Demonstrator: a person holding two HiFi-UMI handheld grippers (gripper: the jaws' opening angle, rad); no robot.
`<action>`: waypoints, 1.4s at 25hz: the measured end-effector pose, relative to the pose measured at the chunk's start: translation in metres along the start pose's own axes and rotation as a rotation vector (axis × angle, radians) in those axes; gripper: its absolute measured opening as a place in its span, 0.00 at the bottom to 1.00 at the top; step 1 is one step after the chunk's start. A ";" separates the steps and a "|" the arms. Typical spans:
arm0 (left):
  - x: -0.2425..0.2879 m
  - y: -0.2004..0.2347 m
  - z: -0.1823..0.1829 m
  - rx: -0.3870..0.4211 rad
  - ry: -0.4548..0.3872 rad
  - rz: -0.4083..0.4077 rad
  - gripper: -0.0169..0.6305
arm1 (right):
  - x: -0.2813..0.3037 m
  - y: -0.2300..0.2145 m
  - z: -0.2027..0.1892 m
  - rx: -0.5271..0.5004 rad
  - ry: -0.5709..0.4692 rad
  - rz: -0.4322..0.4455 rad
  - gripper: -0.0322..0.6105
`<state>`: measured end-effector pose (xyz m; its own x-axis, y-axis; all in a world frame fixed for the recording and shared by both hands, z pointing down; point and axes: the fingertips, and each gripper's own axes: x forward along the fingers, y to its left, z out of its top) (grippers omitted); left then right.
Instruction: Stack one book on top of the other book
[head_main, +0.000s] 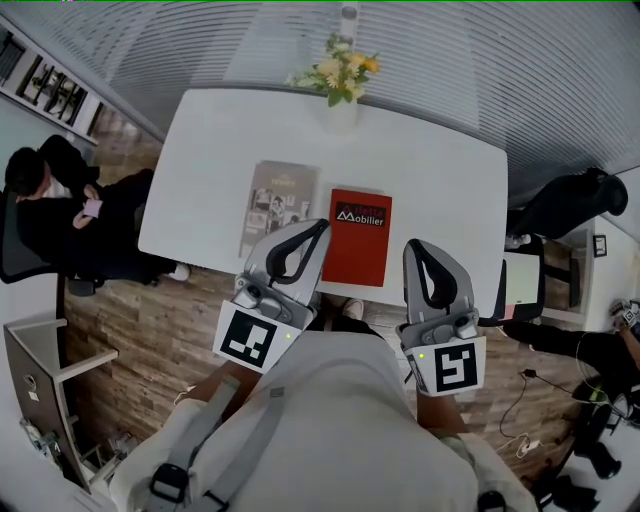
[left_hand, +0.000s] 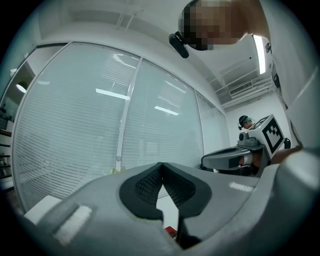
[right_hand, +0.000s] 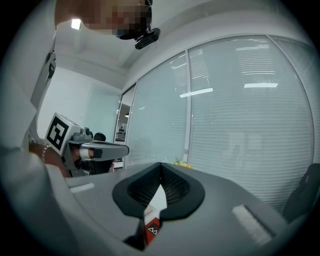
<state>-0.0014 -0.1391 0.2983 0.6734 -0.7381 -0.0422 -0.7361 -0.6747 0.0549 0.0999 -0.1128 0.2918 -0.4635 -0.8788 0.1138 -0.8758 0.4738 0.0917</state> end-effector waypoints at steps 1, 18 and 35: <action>0.002 -0.002 0.000 0.002 0.000 0.002 0.03 | -0.001 -0.003 0.000 0.000 -0.003 0.001 0.05; 0.006 0.001 -0.053 -0.042 0.079 0.000 0.03 | -0.008 -0.015 -0.045 -0.006 0.059 0.017 0.05; 0.002 0.003 -0.149 -0.170 0.245 0.020 0.14 | -0.006 -0.027 -0.165 0.112 0.278 0.011 0.19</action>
<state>0.0084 -0.1416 0.4472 0.6704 -0.7140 0.2019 -0.7415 -0.6339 0.2202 0.1484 -0.1108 0.4514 -0.4320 -0.8170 0.3820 -0.8875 0.4604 -0.0191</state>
